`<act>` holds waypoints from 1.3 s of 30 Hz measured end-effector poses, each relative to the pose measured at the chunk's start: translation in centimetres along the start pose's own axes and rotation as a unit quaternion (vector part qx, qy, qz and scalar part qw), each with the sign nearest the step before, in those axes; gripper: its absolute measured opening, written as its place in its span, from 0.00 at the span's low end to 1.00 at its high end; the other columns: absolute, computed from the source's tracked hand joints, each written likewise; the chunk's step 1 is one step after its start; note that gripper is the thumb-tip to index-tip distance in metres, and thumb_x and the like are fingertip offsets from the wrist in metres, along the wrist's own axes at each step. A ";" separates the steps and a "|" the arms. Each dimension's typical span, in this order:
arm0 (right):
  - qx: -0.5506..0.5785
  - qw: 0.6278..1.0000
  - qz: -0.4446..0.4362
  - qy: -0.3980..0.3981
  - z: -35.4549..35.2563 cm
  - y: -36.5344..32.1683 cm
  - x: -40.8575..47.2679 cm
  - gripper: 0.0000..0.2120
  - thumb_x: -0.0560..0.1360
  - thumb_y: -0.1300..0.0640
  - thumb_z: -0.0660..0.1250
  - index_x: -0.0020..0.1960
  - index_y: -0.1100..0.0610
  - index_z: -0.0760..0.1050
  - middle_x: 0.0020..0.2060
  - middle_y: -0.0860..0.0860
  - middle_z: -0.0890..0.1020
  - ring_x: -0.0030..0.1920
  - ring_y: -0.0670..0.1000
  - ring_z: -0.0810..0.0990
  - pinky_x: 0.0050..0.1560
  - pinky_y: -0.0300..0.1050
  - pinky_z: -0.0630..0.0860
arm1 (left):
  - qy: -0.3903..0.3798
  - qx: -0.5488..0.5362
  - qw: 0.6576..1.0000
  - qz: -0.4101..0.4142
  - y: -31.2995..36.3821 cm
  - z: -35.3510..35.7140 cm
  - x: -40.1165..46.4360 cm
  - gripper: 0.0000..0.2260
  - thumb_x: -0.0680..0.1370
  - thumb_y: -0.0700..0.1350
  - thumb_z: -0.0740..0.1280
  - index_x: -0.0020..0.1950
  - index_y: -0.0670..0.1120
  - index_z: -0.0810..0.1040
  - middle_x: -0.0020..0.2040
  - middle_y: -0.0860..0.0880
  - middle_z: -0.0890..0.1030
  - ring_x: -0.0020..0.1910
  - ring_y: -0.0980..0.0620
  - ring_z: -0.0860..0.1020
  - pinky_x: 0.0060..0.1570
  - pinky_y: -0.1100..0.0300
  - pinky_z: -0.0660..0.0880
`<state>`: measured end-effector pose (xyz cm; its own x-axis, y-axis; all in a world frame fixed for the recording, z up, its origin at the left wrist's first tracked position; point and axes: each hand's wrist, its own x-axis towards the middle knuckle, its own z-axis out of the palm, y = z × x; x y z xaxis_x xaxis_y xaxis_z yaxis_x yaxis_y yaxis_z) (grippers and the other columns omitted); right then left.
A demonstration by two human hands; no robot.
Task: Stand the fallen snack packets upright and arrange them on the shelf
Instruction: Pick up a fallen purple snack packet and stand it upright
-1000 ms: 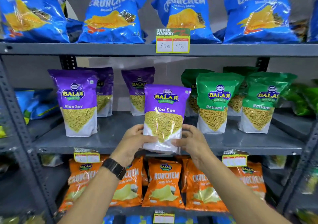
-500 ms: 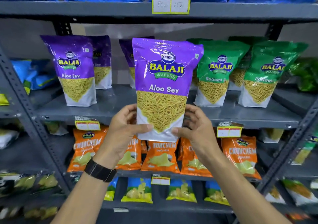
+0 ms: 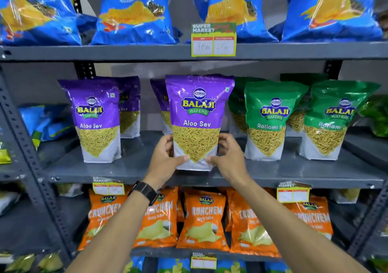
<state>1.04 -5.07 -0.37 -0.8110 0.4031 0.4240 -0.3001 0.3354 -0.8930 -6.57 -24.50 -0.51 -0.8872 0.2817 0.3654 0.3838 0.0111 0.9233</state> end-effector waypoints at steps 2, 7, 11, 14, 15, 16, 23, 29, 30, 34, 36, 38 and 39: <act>-0.010 1.000 0.000 0.005 1.3 0.2 2.4 0.32 0.63 0.75 0.77 0.60 0.52 0.74 0.50 0.42 0.84 0.51 0.38 0.83 0.52 0.31 0.78 | 0.005 0.016 1.000 -0.009 -0.4 -0.2 2.4 0.29 0.72 0.27 0.76 0.67 0.49 0.74 0.59 0.52 0.87 0.61 0.51 0.86 0.67 0.48 0.81; -0.057 0.998 -0.015 0.013 6.5 3.1 7.0 0.35 0.61 0.74 0.76 0.60 0.47 0.73 0.50 0.37 0.84 0.52 0.40 0.84 0.54 0.43 0.82 | 0.018 0.076 0.997 -0.024 -3.9 -2.8 7.3 0.33 0.71 0.30 0.79 0.68 0.52 0.69 0.55 0.58 0.85 0.55 0.53 0.85 0.68 0.42 0.79; -0.072 0.997 0.001 -0.001 8.1 5.1 5.4 0.36 0.64 0.74 0.74 0.64 0.46 0.71 0.52 0.37 0.83 0.57 0.45 0.83 0.60 0.49 0.82 | 0.010 0.107 0.993 -0.053 -6.2 -4.6 6.7 0.36 0.69 0.38 0.83 0.68 0.57 0.68 0.60 0.52 0.86 0.62 0.49 0.85 0.69 0.41 0.79; -0.095 0.995 0.018 0.007 7.0 5.5 5.1 0.34 0.67 0.70 0.74 0.66 0.46 0.70 0.51 0.38 0.82 0.56 0.48 0.83 0.59 0.52 0.82 | -0.024 0.139 0.988 -0.057 -6.1 -4.1 6.1 0.35 0.68 0.51 0.82 0.69 0.63 0.67 0.67 0.51 0.85 0.66 0.49 0.83 0.70 0.44 0.79; -0.106 0.994 0.023 0.008 6.5 5.6 5.1 0.33 0.68 0.69 0.74 0.65 0.45 0.69 0.51 0.38 0.82 0.56 0.49 0.83 0.59 0.52 0.82 | -0.039 0.155 0.986 -0.056 -5.5 -3.8 5.8 0.33 0.71 0.51 0.81 0.70 0.62 0.68 0.68 0.51 0.84 0.67 0.49 0.83 0.70 0.44 0.79; -0.111 0.994 0.025 0.007 6.3 5.6 5.1 0.32 0.68 0.68 0.74 0.64 0.43 0.69 0.51 0.40 0.82 0.56 0.49 0.83 0.59 0.53 0.82 | -0.051 0.173 0.982 -0.049 -5.1 -3.5 5.5 0.31 0.74 0.50 0.79 0.72 0.59 0.68 0.69 0.52 0.84 0.68 0.49 0.82 0.69 0.45 0.79; -0.141 0.988 0.035 -0.053 9.8 4.3 5.6 0.27 0.70 0.62 0.74 0.61 0.42 0.68 0.56 0.46 0.84 0.56 0.50 0.84 0.57 0.55 0.83 | -0.051 0.274 0.960 -0.026 -4.6 -7.5 5.5 0.30 0.78 0.55 0.73 0.77 0.56 0.65 0.72 0.52 0.82 0.68 0.47 0.82 0.67 0.44 0.79; -0.240 0.967 0.004 -0.086 11.9 4.0 5.0 0.24 0.73 0.52 0.73 0.64 0.43 0.67 0.53 0.47 0.85 0.52 0.52 0.84 0.52 0.54 0.82 | 0.004 0.244 0.969 -0.036 -6.9 -10.4 5.6 0.31 0.74 0.61 0.71 0.75 0.58 0.69 0.66 0.53 0.85 0.64 0.50 0.84 0.65 0.44 0.80; -0.241 0.967 0.006 -0.084 11.8 4.2 4.9 0.24 0.73 0.52 0.74 0.65 0.43 0.68 0.52 0.47 0.85 0.51 0.51 0.85 0.52 0.54 0.82 | 0.010 0.249 0.968 -0.033 -6.9 -10.3 5.4 0.29 0.75 0.59 0.72 0.75 0.57 0.70 0.65 0.53 0.86 0.63 0.49 0.84 0.64 0.44 0.81; -0.263 0.962 0.005 -0.075 11.7 4.5 4.9 0.21 0.76 0.52 0.74 0.65 0.48 0.71 0.50 0.48 0.86 0.50 0.52 0.84 0.52 0.53 0.81 | 0.020 0.254 0.967 -0.022 -6.9 -9.9 5.3 0.28 0.75 0.58 0.72 0.74 0.57 0.71 0.65 0.52 0.86 0.63 0.47 0.84 0.63 0.44 0.81; -0.279 0.957 0.010 -0.076 11.8 4.4 5.0 0.19 0.76 0.50 0.73 0.65 0.49 0.72 0.49 0.48 0.86 0.51 0.53 0.84 0.52 0.52 0.81 | 0.021 0.257 0.966 -0.017 -6.8 -9.8 5.2 0.26 0.77 0.55 0.73 0.74 0.56 0.72 0.66 0.53 0.86 0.64 0.47 0.83 0.63 0.45 0.80; -0.290 0.954 0.022 -0.078 11.8 4.4 5.2 0.17 0.77 0.49 0.72 0.62 0.50 0.74 0.48 0.48 0.85 0.50 0.53 0.84 0.51 0.51 0.80 | 0.021 0.266 0.964 -0.009 -6.6 -9.7 5.1 0.25 0.78 0.52 0.74 0.74 0.55 0.72 0.66 0.53 0.85 0.64 0.47 0.83 0.63 0.47 0.80; -0.291 0.953 0.027 -0.077 11.8 4.4 5.2 0.15 0.76 0.49 0.73 0.59 0.51 0.74 0.47 0.47 0.84 0.50 0.53 0.84 0.50 0.50 0.80 | 0.020 0.267 0.964 -0.005 -6.6 -9.6 5.1 0.25 0.79 0.52 0.73 0.74 0.56 0.71 0.66 0.53 0.85 0.64 0.47 0.83 0.63 0.48 0.80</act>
<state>-10.41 -11.55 -3.83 -0.8952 0.3186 0.3116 0.0378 0.7510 -0.6593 -16.08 -32.37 -3.63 -0.8961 0.2427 0.3716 0.4437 0.5082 0.7381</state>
